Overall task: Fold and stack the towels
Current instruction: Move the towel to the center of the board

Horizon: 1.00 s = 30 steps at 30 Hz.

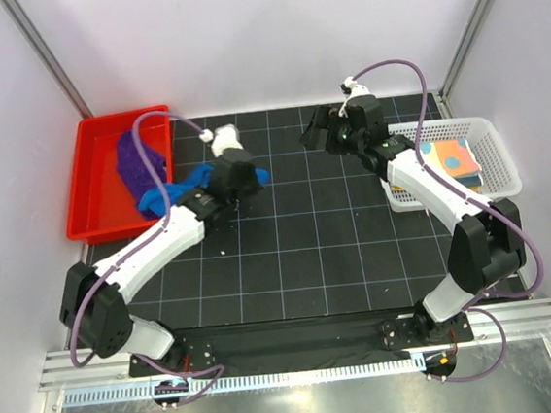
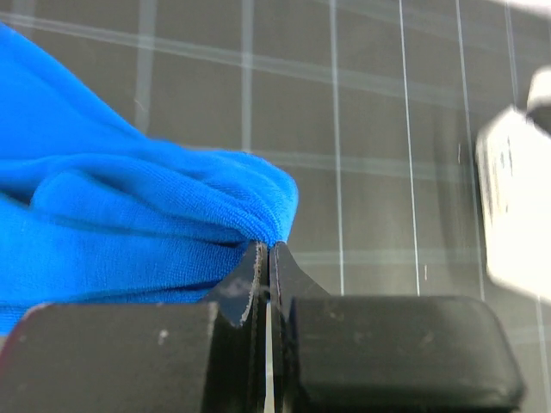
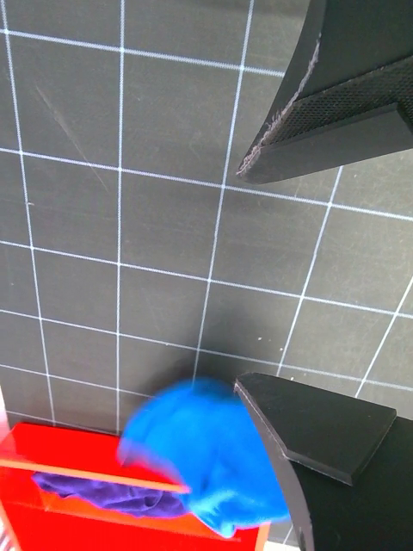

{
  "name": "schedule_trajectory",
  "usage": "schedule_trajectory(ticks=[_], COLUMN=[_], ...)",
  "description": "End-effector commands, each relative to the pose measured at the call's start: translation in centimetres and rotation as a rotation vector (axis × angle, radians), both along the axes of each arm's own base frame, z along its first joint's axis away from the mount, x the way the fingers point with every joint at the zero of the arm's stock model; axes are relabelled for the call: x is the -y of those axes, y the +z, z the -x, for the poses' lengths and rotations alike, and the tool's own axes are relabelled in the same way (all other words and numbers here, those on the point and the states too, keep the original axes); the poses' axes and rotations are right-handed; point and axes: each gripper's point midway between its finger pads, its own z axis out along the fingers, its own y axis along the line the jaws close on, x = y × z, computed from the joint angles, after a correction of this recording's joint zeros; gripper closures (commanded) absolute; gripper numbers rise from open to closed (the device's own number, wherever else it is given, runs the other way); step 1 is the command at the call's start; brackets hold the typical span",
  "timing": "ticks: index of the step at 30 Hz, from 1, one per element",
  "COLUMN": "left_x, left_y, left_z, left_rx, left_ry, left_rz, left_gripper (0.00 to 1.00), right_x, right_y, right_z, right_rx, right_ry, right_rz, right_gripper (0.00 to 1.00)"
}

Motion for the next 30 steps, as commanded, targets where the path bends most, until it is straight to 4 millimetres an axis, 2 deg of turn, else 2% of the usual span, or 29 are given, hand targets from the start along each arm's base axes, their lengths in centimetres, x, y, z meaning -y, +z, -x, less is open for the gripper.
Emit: schedule_trajectory(ticks=[1, 3, 4, 8, 10, 11, 12, 15, 18, 19, 21, 22, 23, 25, 26, 30], left_x=[3.6, 6.2, 6.8, 10.9, 12.6, 12.6, 12.9, 14.1, 13.5, 12.9, 11.8, 11.3, 10.6, 9.4, 8.6, 6.8], left_y=[-1.3, -1.6, -2.8, -4.0, -4.9, -4.8, -5.5, -5.9, -6.7, -7.4, -6.5, -6.3, -5.9, -5.4, -5.0, -4.9], left_z=[2.8, 4.7, 5.7, 9.3, 12.0, 12.1, 13.3, 15.8, 17.6, 17.8, 17.1, 16.8, 16.0, 14.7, 13.3, 9.3], left_rx=[-0.104, -0.132, -0.174, -0.228, -0.26, -0.263, -0.285, -0.316, -0.344, -0.354, -0.31, -0.294, -0.282, -0.264, -0.255, -0.239], left_ry=[-0.113, -0.188, -0.215, -0.344, -0.403, -0.41, -0.424, -0.481, -0.488, -0.473, -0.427, -0.415, -0.389, -0.345, -0.306, -0.217], left_rz=[-0.058, -0.075, -0.102, -0.091, -0.101, -0.097, -0.092, -0.046, -0.05, -0.057, -0.066, -0.084, -0.094, -0.124, -0.119, -0.103], left_gripper=[1.0, 1.0, 1.0, 1.0, 1.0, 1.0, 1.0, 0.99, 0.94, 0.83, 0.78, 0.68, 0.65, 0.6, 0.59, 0.57], right_x=[-0.1, 0.1, 0.1, 0.3, 0.6, 0.6, 0.6, 0.5, -0.3, -0.6, -1.7, -2.2, -2.9, -3.6, -4.1, -6.6], right_y=[-0.4, -1.7, -2.3, -4.7, -6.3, -6.3, -6.9, -8.1, -9.1, -9.2, -9.7, -10.1, -10.8, -11.0, -12.2, -13.8], right_z=[-1.1, -1.4, -1.4, -1.5, -1.6, -1.6, -1.7, -1.9, -2.0, -2.1, -1.8, -1.9, -1.4, -1.5, -1.1, -0.3], right_rx=[0.0, -0.029, -0.044, -0.09, -0.121, -0.119, -0.128, -0.156, -0.175, -0.175, -0.177, -0.184, -0.21, -0.207, -0.235, -0.254], right_ry=[-0.017, -0.02, -0.021, -0.026, -0.033, -0.032, -0.031, -0.021, 0.015, 0.025, 0.072, 0.089, 0.114, 0.146, 0.168, 0.248], right_rz=[-0.064, -0.054, -0.048, -0.019, 0.01, 0.019, 0.028, 0.045, 0.047, 0.05, 0.069, 0.079, 0.097, 0.134, 0.153, 0.211], right_gripper=[0.0, 0.0, 0.0, 0.0, 0.01, 0.01, 0.02, 0.06, 0.09, 0.1, 0.14, 0.16, 0.22, 0.26, 0.32, 0.38])
